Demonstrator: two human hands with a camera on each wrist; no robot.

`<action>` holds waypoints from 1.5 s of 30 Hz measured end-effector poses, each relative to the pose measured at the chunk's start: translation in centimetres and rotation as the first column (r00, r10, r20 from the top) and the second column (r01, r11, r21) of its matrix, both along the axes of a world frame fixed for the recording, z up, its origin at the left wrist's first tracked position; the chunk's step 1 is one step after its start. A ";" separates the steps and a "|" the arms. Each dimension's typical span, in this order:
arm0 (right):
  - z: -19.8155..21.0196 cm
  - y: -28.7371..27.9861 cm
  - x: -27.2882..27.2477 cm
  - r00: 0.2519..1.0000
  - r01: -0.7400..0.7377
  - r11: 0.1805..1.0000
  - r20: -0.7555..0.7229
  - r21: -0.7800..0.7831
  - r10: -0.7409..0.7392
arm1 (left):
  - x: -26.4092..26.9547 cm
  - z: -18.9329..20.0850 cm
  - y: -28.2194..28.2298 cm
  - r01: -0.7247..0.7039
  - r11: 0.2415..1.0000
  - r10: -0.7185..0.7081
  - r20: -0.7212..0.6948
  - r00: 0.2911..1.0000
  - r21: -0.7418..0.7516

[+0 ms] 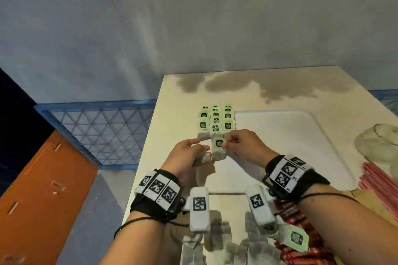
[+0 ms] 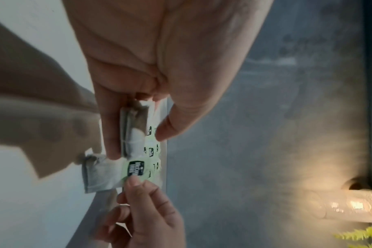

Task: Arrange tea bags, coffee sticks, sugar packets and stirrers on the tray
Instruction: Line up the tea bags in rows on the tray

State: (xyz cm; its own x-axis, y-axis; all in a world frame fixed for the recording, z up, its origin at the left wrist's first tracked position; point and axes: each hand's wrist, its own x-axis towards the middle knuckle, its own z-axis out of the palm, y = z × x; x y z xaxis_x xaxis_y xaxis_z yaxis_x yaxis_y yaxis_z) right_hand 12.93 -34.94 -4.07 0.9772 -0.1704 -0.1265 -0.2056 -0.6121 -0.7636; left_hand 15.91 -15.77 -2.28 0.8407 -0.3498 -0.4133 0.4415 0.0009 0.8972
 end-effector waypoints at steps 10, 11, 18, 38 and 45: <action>-0.3 2.2 5.8 0.998 0.003 0.984 0.057 -0.180 0.008 | 2.5 -1.3 2.2 -0.055 0.998 0.055 0.044 0.998 0.000; -0.3 2.5 6.3 0.998 0.006 0.980 0.057 -0.197 0.005 | 2.5 -1.5 2.5 -0.061 0.998 0.061 0.042 0.997 -0.001; -0.2 2.7 6.9 0.998 0.053 0.968 0.058 -0.243 -0.040 | 2.5 -1.9 3.3 -0.080 0.994 0.073 0.091 0.993 0.075; 3.5 2.6 -3.3 0.980 0.001 0.938 0.186 0.347 -0.070 | -2.8 1.2 -0.5 -0.034 0.988 -0.023 0.360 0.933 0.152; 4.3 2.1 -4.5 0.972 0.101 0.953 0.177 0.287 -0.156 | -2.9 1.9 0.4 -0.176 0.966 0.067 0.473 0.879 0.190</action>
